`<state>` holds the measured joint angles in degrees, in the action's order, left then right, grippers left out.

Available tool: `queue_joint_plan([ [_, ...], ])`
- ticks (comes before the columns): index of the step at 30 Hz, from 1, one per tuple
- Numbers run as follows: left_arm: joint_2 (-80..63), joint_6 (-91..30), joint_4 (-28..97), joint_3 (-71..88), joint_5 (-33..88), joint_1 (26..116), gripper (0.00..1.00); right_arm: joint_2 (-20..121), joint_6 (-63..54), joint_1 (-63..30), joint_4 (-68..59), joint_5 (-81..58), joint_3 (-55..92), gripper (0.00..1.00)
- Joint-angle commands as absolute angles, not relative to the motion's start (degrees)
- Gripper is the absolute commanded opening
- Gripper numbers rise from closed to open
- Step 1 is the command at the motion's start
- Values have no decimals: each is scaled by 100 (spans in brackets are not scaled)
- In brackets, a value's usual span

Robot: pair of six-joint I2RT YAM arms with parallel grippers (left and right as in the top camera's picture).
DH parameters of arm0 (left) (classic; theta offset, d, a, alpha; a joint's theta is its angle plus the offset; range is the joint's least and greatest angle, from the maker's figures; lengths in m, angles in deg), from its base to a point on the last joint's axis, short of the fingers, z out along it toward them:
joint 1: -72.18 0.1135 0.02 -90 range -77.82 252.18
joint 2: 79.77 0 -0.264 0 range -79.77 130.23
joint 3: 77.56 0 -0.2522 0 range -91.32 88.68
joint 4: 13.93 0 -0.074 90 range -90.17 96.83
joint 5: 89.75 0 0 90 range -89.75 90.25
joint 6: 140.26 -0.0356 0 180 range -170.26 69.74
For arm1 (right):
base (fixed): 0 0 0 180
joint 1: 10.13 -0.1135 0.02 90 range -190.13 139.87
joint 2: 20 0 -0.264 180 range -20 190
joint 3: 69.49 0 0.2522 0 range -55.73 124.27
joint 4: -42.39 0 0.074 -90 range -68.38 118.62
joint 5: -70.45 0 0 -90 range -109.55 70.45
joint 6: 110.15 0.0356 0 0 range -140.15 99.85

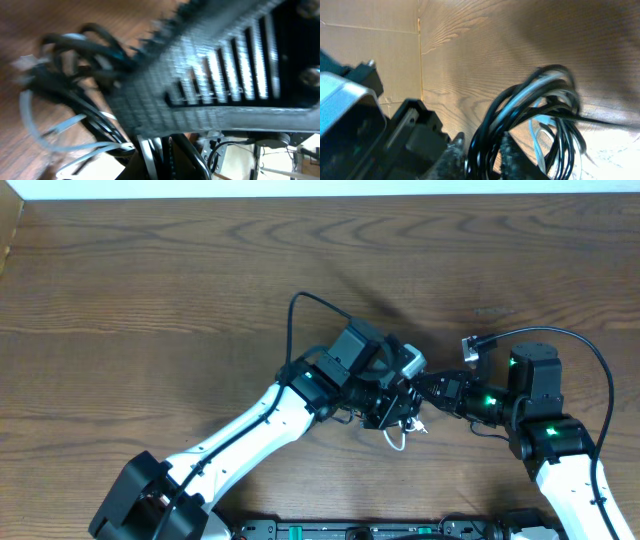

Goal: Untangle cables

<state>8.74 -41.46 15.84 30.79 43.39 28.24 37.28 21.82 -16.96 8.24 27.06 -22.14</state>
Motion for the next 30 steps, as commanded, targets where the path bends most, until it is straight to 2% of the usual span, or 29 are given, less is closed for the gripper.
queue_joint_plan([
  [1, 741, -4207, 1558, 3020, 4474, 2653, 8, 3701, 2202, -1699, 846, 2688, -2144, 11],
  [4, 680, -4212, 1560, 3020, 4409, 2691, 8, 3701, 2202, -1699, 844, 2690, -2144, 1],
  [9, 658, -4212, 1663, 3020, 4328, 2861, 7, 3701, 2202, -1699, 842, 2690, -2144, 1],
  [13, 658, -4284, 2165, 3020, 3436, 2944, 8, 3701, 2174, -1699, 743, 2509, -2144, 1],
  [15, 658, -4297, 2469, 3020, 2800, 2942, 8, 3701, 2082, -1699, 547, 2081, -2144, 1],
  [18, 658, -4297, 2941, 3020, 1959, 2944, 7, 3701, 1981, -1699, -179, 507, -2146, 1],
  [22, 658, -4297, 3077, 3020, 1812, 2942, 7, 3701, 1981, -1699, -837, -745, -2162, 1],
  [30, 653, -4295, 3064, 3020, 1377, 2944, 7, 3701, 1728, -1696, -1359, -1897, -2179, 1],
])
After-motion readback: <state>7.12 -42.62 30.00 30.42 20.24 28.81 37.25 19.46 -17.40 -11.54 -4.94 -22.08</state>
